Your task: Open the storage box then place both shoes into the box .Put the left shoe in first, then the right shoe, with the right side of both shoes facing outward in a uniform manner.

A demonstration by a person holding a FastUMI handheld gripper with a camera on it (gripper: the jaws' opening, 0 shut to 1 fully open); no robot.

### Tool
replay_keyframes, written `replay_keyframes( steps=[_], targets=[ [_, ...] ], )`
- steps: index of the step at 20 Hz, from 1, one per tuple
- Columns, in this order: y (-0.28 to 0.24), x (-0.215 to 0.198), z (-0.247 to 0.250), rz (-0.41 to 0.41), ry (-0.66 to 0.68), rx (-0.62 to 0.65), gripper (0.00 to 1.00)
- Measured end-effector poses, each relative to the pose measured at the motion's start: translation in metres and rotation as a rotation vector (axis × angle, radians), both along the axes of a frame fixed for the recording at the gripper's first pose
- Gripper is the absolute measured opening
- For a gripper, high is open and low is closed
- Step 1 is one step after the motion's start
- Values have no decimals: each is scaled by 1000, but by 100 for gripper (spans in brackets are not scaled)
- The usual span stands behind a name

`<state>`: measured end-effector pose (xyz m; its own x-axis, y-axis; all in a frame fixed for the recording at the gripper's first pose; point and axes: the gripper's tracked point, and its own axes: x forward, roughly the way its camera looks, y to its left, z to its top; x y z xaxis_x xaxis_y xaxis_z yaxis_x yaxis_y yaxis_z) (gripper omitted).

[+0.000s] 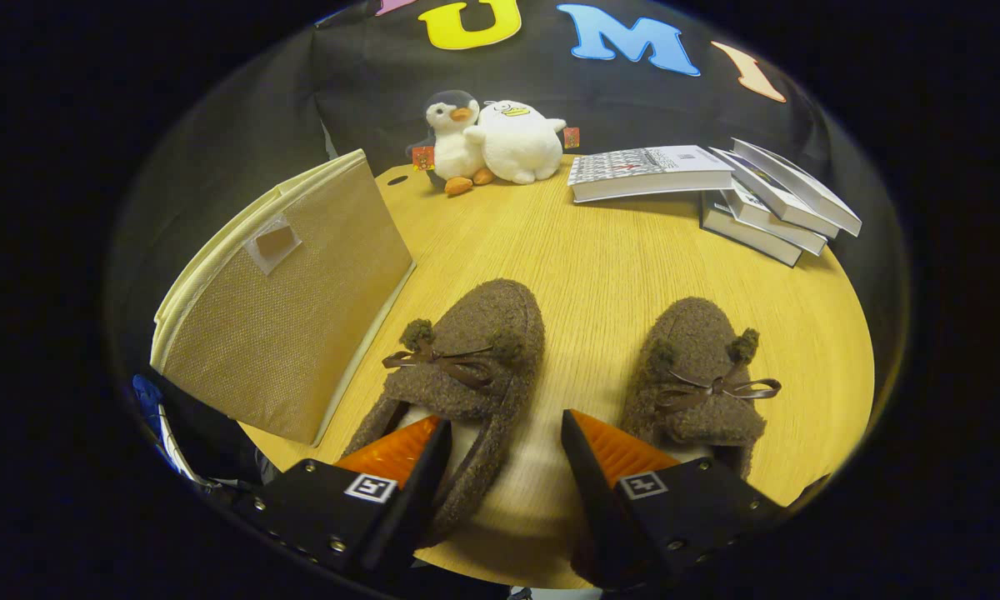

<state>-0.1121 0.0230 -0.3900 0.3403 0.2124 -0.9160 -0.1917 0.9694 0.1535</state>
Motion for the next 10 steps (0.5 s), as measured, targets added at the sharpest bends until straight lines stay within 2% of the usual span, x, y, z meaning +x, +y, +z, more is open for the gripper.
replay_keyframes(
  steps=[2,4,5,6,10],
  targets=[
    [5,-4,-8,-44,60,34,54],
    [4,-2,-9,-143,85,55,31],
    [4,1,-10,-192,97,58,12],
    [7,0,-11,-208,115,61,6],
    [11,9,8,-287,120,103,6]
  ],
)
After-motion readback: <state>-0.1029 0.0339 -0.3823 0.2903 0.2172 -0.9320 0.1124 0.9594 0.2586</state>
